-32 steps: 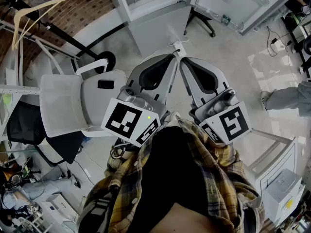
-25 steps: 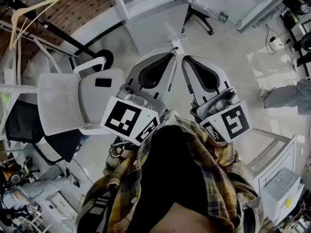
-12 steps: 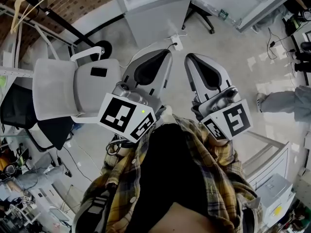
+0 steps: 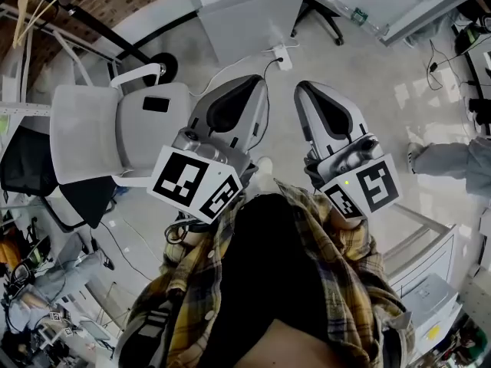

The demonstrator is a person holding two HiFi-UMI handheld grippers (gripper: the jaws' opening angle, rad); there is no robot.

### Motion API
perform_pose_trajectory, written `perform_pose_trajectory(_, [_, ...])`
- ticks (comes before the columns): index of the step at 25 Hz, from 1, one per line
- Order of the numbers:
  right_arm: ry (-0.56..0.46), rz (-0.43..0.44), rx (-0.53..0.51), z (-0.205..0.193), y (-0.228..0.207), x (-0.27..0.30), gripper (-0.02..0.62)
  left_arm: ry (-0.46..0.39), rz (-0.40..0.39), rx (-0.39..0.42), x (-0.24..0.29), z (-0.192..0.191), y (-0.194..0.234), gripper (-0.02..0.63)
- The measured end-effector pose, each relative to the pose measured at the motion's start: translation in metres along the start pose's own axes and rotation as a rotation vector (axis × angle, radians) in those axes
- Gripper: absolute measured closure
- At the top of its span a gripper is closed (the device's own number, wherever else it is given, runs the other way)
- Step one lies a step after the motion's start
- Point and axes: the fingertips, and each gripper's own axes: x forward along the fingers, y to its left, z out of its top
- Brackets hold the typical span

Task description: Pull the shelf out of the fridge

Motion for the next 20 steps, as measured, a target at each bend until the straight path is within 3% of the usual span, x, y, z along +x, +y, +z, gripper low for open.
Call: perform_pose_trajectory(20, [-0.033,-0.098,0.003,0.013,-0.044,0.168,0.576,0.009,-0.076,0.029,0.062,0.063,0.157,0.601])
